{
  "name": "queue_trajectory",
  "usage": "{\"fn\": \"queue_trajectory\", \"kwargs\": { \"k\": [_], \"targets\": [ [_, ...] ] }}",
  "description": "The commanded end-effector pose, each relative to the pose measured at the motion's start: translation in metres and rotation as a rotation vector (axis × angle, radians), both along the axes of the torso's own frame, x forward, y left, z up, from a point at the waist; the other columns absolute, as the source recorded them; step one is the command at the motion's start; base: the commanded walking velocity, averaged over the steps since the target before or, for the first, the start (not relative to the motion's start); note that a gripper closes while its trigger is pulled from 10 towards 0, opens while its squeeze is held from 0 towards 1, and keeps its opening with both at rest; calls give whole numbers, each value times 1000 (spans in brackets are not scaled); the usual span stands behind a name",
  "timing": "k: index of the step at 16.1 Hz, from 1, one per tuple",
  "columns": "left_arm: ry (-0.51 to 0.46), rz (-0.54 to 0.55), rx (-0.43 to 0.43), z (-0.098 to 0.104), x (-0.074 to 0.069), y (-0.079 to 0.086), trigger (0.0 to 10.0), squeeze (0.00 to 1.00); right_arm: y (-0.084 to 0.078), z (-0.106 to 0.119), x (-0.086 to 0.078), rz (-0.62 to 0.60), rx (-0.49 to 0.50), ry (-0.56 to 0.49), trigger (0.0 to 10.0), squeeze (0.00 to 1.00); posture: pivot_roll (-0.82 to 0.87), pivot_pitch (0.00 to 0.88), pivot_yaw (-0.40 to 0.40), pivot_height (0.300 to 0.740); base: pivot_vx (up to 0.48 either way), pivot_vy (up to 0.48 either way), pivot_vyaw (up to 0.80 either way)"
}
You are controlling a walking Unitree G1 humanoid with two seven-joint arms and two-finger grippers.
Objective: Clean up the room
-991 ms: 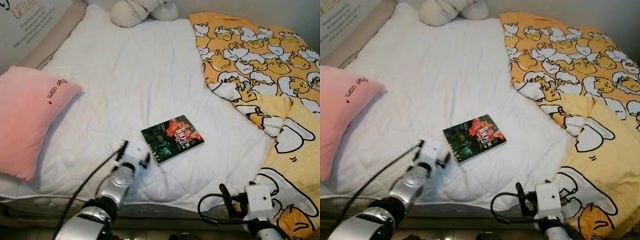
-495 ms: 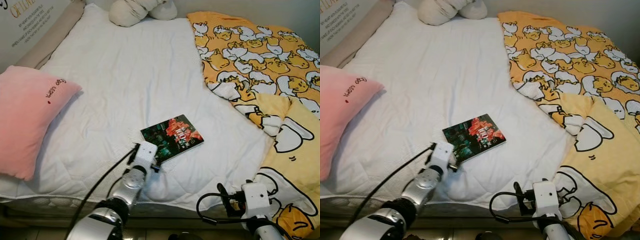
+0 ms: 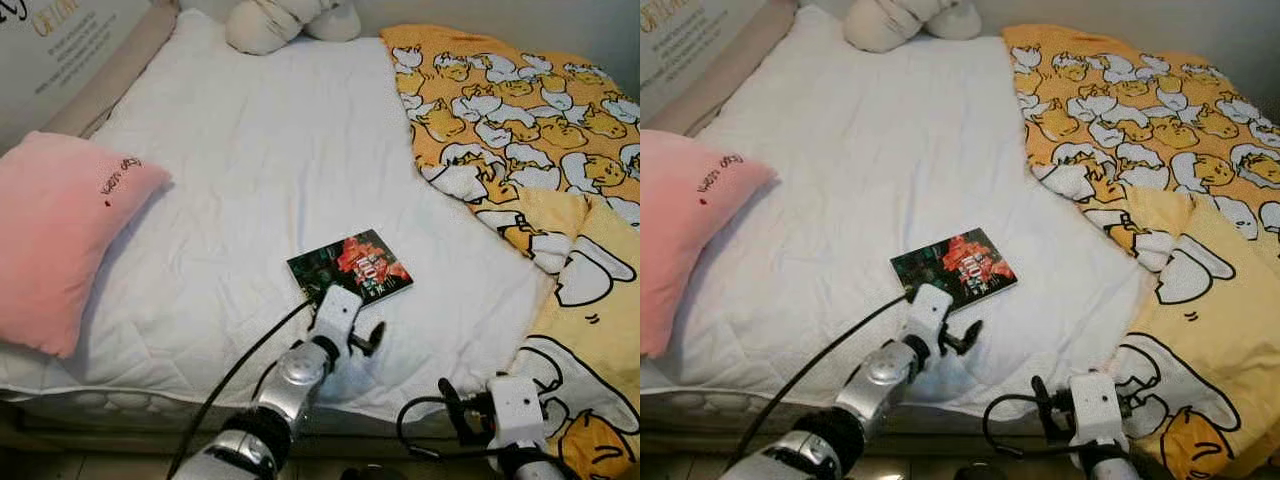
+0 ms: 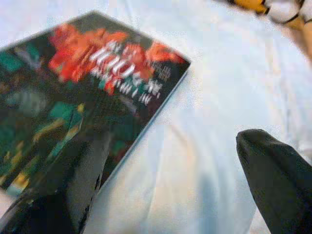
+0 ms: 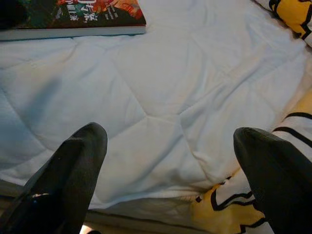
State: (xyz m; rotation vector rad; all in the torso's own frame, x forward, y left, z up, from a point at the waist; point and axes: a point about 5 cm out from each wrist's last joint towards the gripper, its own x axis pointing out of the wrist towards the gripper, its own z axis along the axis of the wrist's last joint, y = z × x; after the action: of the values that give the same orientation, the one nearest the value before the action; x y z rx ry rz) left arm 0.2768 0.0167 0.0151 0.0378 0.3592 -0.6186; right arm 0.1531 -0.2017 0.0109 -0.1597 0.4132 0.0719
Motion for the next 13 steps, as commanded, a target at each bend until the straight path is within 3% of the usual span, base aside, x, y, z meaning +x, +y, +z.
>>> {"fn": "queue_trajectory", "kwargs": {
  "k": [1,2,3,4,6,7,11,12,13],
  "targets": [
    [-158,-48,-36,30,7,-29,10000,0,-7,-3,-2,-18,-19,10,10000,0,-103,52,-55,740,0,0,0],
    [-238,-22,48,32,15,-10,10000,0,-4,-1,0,-22,20,-1,10000,0,-100,55,-53,740,0,0,0],
    [-248,31,184,24,23,20,10000,0,5,4,0,-15,167,-21,10000,0,-97,59,-50,740,0,0,0],
    [-243,59,245,19,26,36,10000,0,8,6,0,-12,209,-30,10000,0,-94,61,-50,740,0,0,0],
    [-169,151,415,5,32,83,10000,0,20,3,0,29,326,-2,10000,0,-88,73,-45,740,0,0,0],
    [-121,167,463,-1,31,94,10000,0,29,2,1,80,371,28,10000,0,-82,79,-43,740,0,0,0],
    [-61,156,466,-9,26,88,10000,0,29,0,-3,129,368,69,10000,0,-92,94,-39,740,0,0,0],
    [-49,155,450,-10,26,84,10000,0,26,-1,-5,125,361,77,10000,0,-100,102,-37,740,0,0,0],
    [-30,164,378,-8,25,71,10000,0,23,-4,-11,111,351,93,10000,0,-102,109,-31,740,0,0,0]
  ]
}}
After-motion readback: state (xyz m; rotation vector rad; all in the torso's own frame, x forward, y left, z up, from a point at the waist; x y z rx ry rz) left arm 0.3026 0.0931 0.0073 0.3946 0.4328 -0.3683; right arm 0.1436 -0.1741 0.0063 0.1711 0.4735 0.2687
